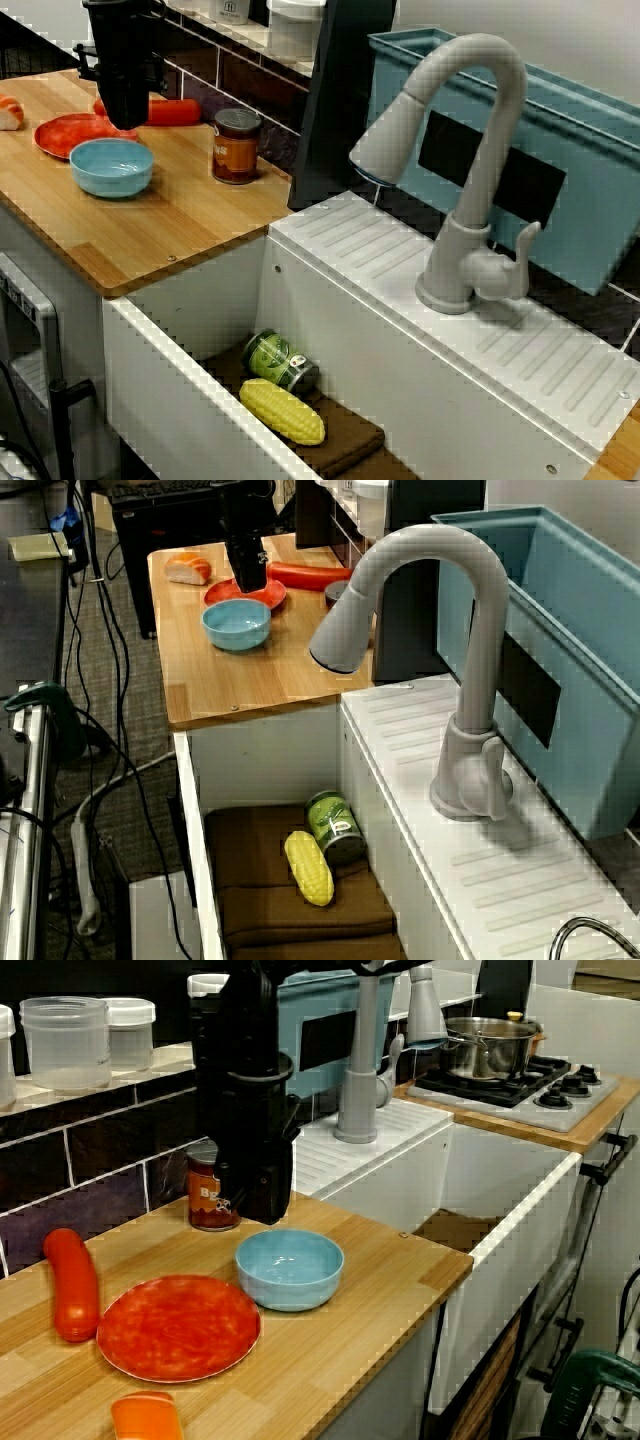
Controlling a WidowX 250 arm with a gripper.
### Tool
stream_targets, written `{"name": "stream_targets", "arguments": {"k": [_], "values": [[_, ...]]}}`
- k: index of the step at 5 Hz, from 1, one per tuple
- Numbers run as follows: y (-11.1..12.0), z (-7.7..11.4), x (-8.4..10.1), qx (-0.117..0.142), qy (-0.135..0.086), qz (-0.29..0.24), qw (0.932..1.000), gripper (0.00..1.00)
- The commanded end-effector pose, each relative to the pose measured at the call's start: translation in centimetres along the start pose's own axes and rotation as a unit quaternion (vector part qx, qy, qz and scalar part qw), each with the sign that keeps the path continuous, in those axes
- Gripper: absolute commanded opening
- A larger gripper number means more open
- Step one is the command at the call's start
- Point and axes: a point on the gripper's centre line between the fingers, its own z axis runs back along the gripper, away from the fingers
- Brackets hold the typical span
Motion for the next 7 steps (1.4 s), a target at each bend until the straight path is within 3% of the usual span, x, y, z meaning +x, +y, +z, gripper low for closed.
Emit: {"name": "stream_targets", "arguments": {"k": [1,2,3,4,5,7], "values": [[3.8,1.5,1.3,0.013,-0.036,0.037,0.9986,0.00],[5.6,2.0,1.5,0.015,-0.036,0.046,0.9982,0.00],[6.3,1.4,1.6,0.038,-0.028,0.038,0.9982,0.00],[6.3,1.1,1.3,0.050,-0.022,0.014,0.9984,0.00],[6.5,1.5,0.9,0.058,0.003,-0.038,0.9976,0.00],[6.5,1.0,1.3,0.073,0.018,-0.071,0.9946,0.00]]}}
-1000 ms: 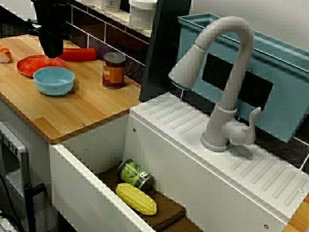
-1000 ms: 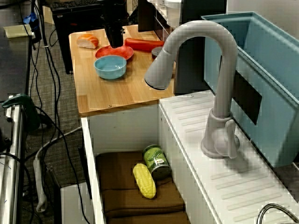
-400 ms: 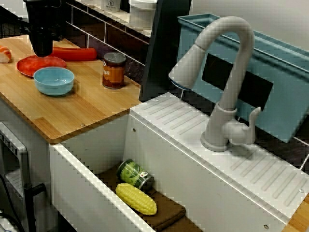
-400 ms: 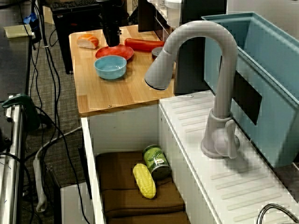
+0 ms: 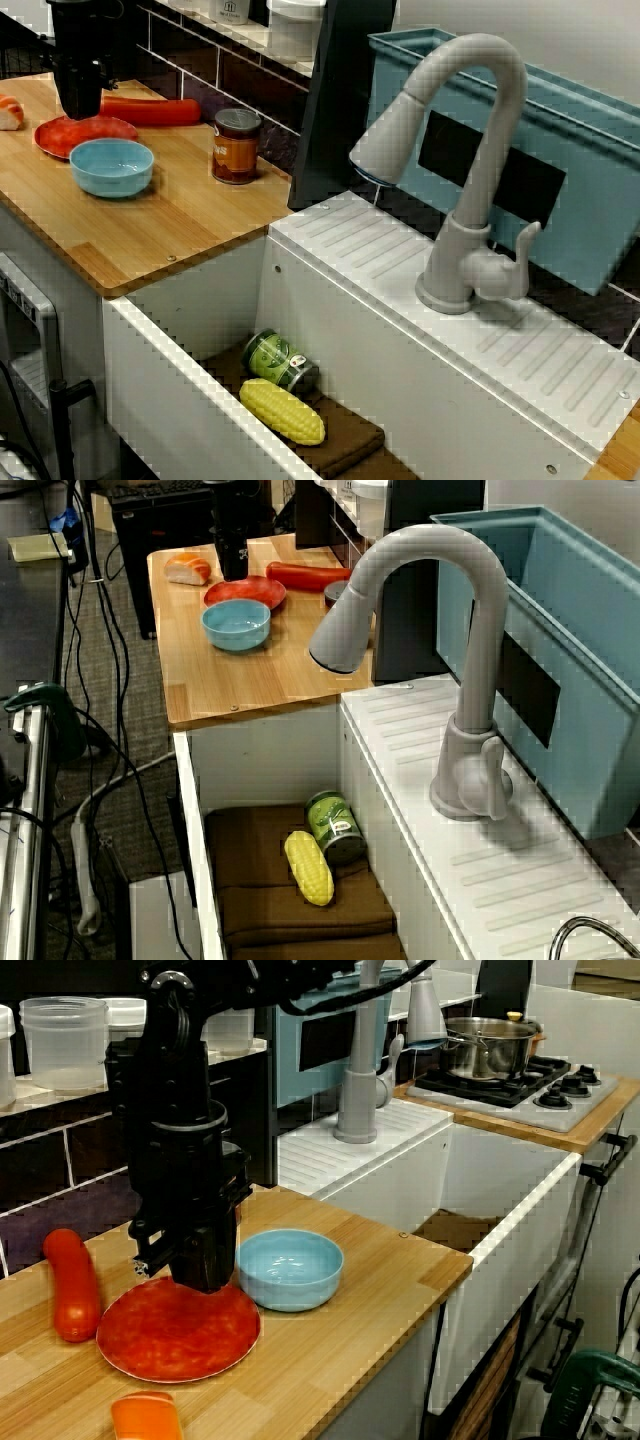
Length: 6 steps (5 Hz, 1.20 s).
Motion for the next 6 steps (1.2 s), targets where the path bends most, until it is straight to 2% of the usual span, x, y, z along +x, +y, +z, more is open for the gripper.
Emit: {"name": "stream_targets", "arguments": {"k": [1,2,4,6], "values": [[0.4,0.9,0.9,0.033,0.003,-0.038,0.9987,0.00],[0.3,0.2,1.1,0.046,0.015,-0.045,0.9978,0.00],[-0.3,-0.7,1.0,0.055,0.023,-0.052,0.9969,0.00],[-3.3,-0.2,0.5,0.031,0.039,-0.091,0.9946,0.00]]}}
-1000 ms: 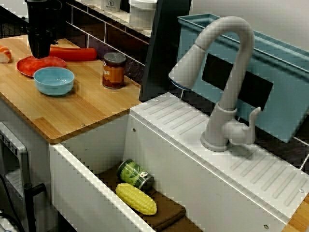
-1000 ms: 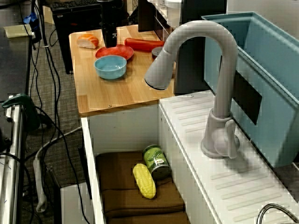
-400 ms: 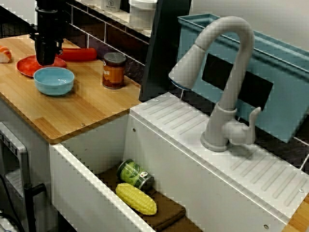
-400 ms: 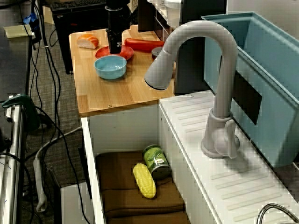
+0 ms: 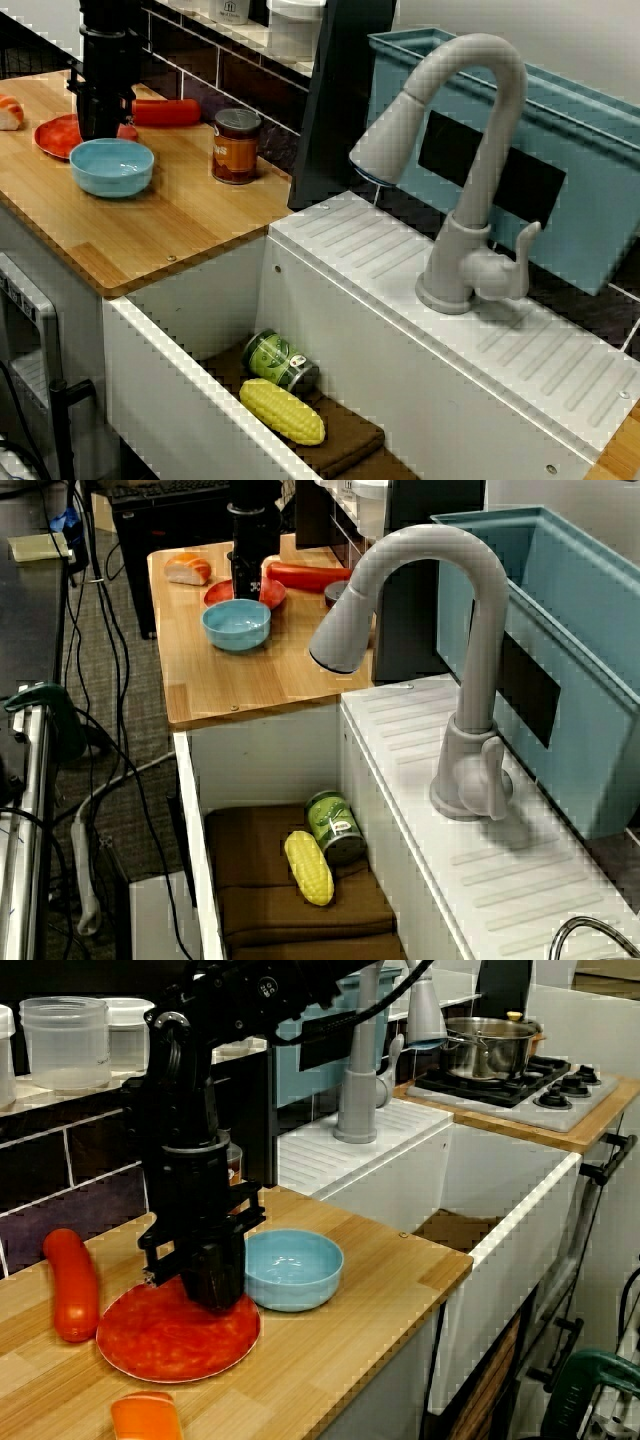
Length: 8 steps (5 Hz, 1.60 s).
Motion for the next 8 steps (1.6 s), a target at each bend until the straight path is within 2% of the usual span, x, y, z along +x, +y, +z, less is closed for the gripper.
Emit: {"name": "stream_targets", "arguments": {"k": [1,2,4,5,7,8], "values": [[-3.6,3.0,-0.3,-0.015,-0.005,-0.048,0.9987,0.00],[-5.6,3.0,-0.7,-0.028,0.003,-0.064,0.9975,0.00],[-7.1,3.3,-0.9,-0.048,0.019,-0.072,0.9961,0.00],[-7.4,3.2,-1.2,-0.050,0.019,-0.074,0.9958,0.00],[-6.4,3.1,-1.3,-0.056,0.017,-0.054,0.9968,0.00],[-5.4,3.4,-2.2,-0.064,0.006,-0.046,0.9968,0.00]]}}
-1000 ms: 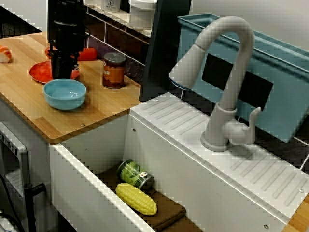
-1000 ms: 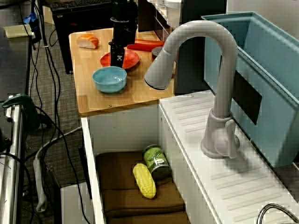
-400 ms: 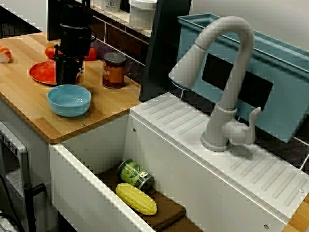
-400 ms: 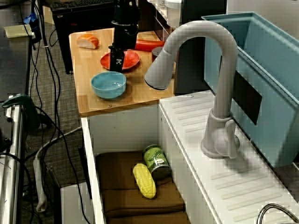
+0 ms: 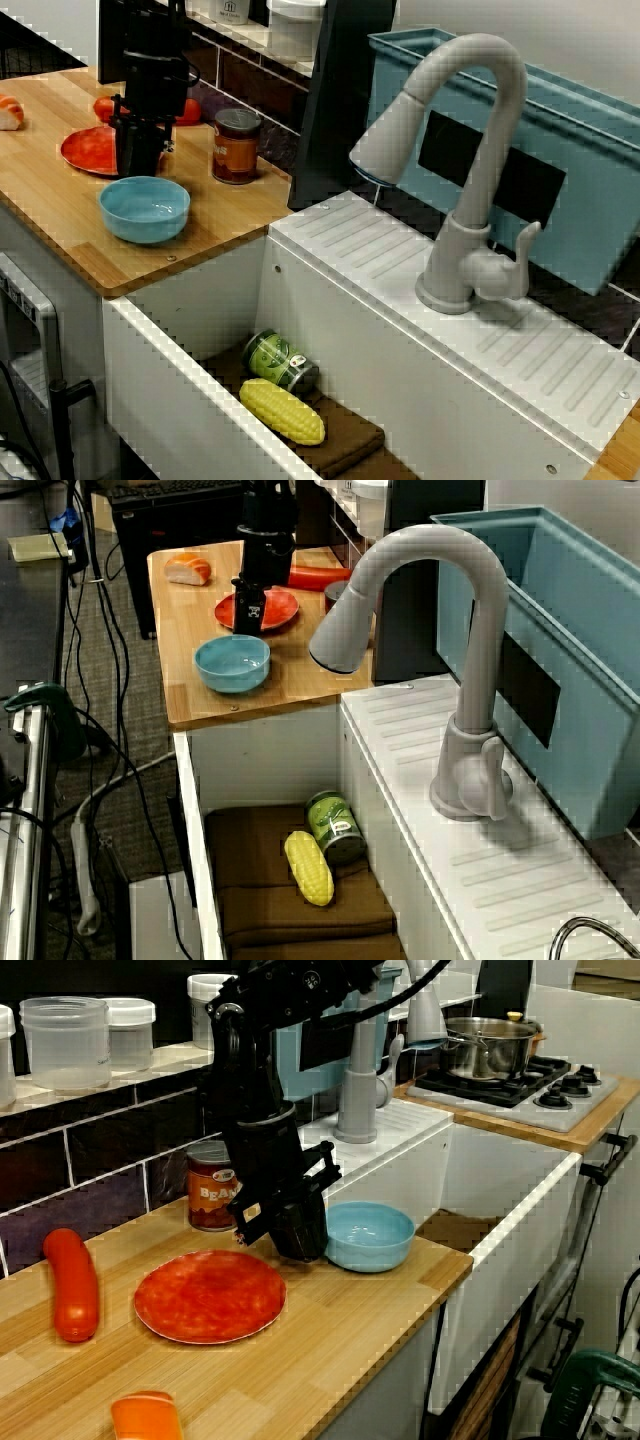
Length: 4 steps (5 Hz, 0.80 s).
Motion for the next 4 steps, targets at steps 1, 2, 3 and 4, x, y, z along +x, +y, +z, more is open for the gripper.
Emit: {"name": "stream_targets", "arguments": {"k": [1,2,3,4], "values": [[2.2,3.5,-2.6,0.012,-0.065,0.016,0.9977,0.00],[2.5,3.4,-3.2,0.011,-0.068,0.019,0.9975,0.00],[2.3,3.1,-3.7,0.017,-0.072,0.021,0.9970,0.00],[2.0,2.7,-4.0,0.023,-0.072,0.018,0.9970,0.00]]}}
